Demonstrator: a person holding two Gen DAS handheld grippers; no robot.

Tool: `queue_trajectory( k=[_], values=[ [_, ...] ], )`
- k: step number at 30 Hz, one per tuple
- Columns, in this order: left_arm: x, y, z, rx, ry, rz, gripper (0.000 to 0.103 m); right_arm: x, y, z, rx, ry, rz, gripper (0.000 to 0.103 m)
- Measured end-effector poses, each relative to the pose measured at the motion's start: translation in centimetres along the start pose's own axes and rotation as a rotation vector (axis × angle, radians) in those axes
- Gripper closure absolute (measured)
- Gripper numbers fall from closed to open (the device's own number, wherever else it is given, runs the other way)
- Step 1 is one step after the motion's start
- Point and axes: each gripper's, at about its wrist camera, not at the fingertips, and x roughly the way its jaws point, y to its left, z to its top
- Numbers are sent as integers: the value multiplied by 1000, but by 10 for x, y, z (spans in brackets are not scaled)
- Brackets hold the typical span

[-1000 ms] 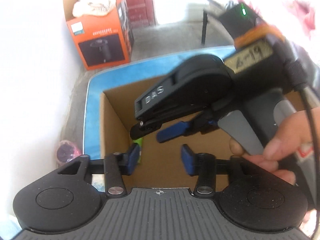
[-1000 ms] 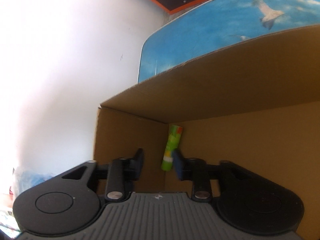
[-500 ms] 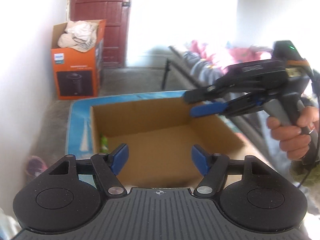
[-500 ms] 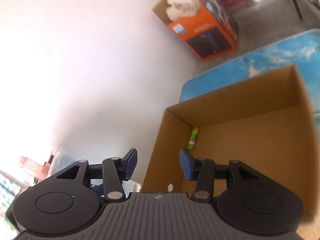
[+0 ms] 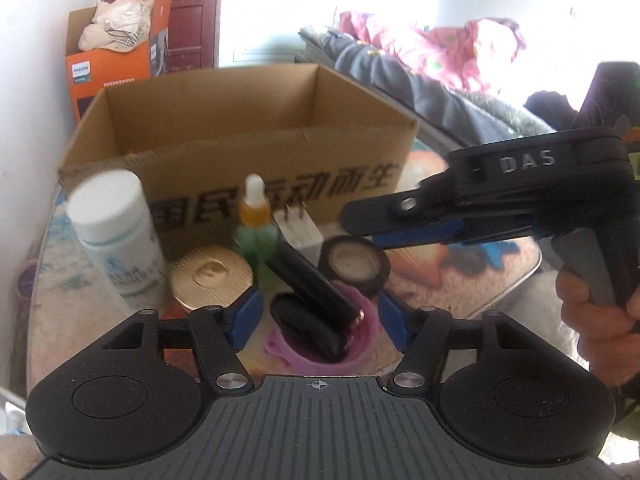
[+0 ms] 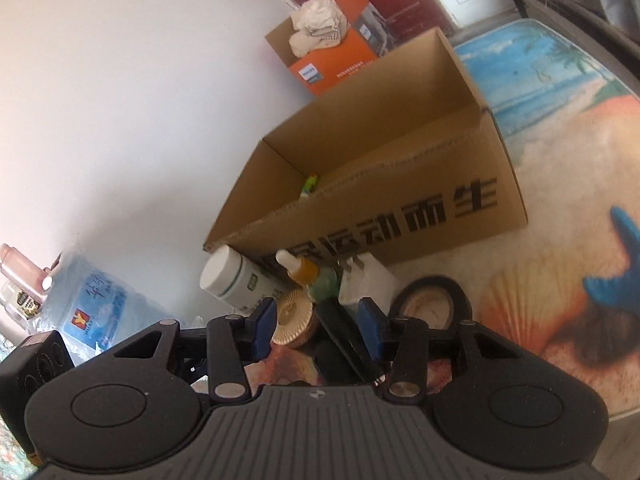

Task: Organize rigid objects
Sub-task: 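Return the right gripper to the pink cap and grasp a black cylinder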

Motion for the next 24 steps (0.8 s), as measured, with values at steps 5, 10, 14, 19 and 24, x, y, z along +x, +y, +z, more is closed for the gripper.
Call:
queue_trajectory(
  k=[5,10,14,19,24],
  values=[
    [16,-9,-18,32,11,11,64,18,9,-5,-87,32,-56,65],
    [18,-15,-21,79,0,19,67,30,13,-7,-163,78,-81,70],
    [21,-21,-24,115,-7,30,67,42,14,-5,-199,116,-97,73],
    [24,-21,-23,108,-9,13,67,54,18,-2,-239,163,-120,73],
    [25,-20,-23,102,-11,2,67,61,23,3,-267,191,-122,74]
  ],
)
